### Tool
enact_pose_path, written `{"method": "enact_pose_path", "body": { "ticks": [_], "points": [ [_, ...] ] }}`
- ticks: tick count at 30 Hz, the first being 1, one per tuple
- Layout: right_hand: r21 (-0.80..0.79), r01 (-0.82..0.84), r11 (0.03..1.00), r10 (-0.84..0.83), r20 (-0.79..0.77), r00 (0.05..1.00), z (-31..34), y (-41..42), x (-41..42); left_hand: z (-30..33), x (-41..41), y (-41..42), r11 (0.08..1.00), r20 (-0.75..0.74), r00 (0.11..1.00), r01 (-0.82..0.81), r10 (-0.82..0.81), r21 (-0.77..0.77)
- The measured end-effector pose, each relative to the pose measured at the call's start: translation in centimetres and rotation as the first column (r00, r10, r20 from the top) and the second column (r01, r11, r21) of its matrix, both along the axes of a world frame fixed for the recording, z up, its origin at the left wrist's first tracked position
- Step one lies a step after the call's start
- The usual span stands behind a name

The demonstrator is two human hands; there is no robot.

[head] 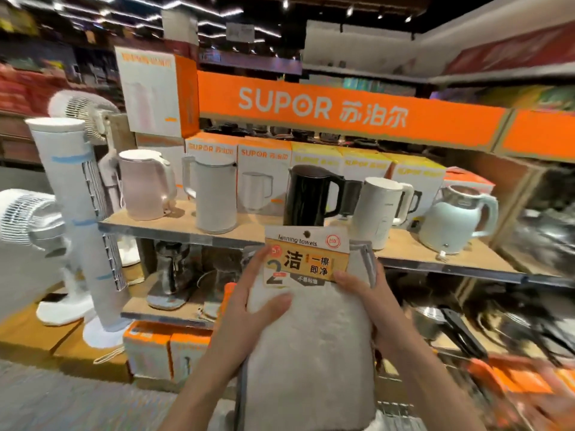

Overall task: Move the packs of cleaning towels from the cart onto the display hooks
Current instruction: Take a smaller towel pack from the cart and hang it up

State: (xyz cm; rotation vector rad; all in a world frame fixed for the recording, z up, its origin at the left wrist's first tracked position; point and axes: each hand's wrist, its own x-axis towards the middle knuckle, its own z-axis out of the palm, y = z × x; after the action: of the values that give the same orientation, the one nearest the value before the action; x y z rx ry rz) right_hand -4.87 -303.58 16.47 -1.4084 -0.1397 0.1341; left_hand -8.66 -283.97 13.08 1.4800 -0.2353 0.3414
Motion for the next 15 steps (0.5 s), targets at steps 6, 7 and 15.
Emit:
{"method": "enact_pose_path", "body": {
  "ticks": [6,7,15],
  "points": [
    [-0.284,0.241,0.928,-0.149,0.31,0.939,2.4,-3.8,-4.2,0.6,-1.8,-2.7,0.988,-0.032,0.989,0.145,-0.147,-0.047],
    [-0.315,0.27,0.91,-0.16,0.333,0.929,2.6,-4.6,-4.8,0.6,-2.1,-3.5,0.984,-0.043,0.984,0.173,-0.175,-0.052],
    [-0.363,0.433,0.826,-0.315,0.341,0.886,2.3,-9.3,-11.5,-0.3,-4.8,-7.9,0.93,-0.044,0.929,0.367,-0.368,-0.035]
  ]
}}
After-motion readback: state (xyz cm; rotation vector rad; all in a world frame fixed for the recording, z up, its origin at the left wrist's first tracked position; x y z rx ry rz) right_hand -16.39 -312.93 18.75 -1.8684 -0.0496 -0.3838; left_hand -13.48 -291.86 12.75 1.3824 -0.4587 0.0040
